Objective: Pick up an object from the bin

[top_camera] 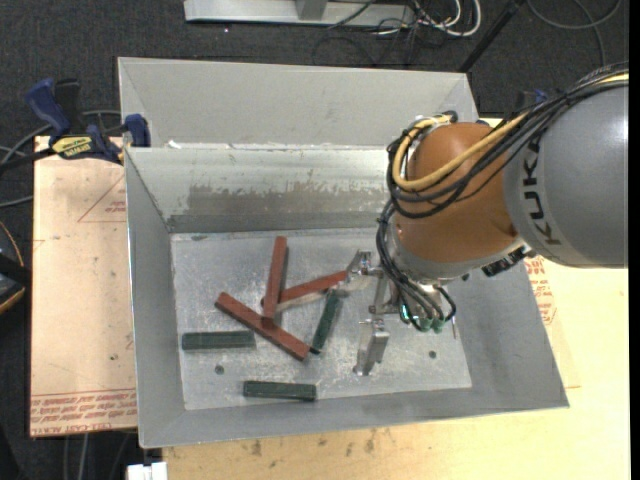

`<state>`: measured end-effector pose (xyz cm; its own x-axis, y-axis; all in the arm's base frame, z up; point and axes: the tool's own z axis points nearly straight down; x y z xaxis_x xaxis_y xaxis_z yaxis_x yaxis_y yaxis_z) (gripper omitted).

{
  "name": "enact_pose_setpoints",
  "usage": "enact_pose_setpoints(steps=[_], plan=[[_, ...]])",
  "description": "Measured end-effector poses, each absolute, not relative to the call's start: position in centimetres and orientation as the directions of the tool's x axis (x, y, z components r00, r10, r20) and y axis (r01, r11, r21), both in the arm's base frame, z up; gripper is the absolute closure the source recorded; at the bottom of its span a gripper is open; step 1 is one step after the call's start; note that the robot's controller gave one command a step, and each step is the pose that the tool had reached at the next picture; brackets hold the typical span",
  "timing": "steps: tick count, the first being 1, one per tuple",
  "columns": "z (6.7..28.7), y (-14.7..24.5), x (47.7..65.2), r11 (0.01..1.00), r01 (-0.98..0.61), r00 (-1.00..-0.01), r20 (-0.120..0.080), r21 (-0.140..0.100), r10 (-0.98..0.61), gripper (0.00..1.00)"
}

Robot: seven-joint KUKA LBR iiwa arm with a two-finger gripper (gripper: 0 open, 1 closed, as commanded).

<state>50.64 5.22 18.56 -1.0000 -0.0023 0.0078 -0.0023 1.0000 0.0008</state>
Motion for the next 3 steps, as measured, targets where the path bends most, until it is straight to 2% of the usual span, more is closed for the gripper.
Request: enact_pose_setpoints(steps=[1,2,3], plan=[[18.9,5.2,50.8,1.0,0.0,-1.0,0.0,0.001,0.0,0.0],[12.7,7.7,52.4,0.999,0.047,-0.999,-0.006,0.002,0.047,0.0],[11.4,8.6,52.8,0.994,0.112,-0.994,0.003,0.0,0.112,0.0]])
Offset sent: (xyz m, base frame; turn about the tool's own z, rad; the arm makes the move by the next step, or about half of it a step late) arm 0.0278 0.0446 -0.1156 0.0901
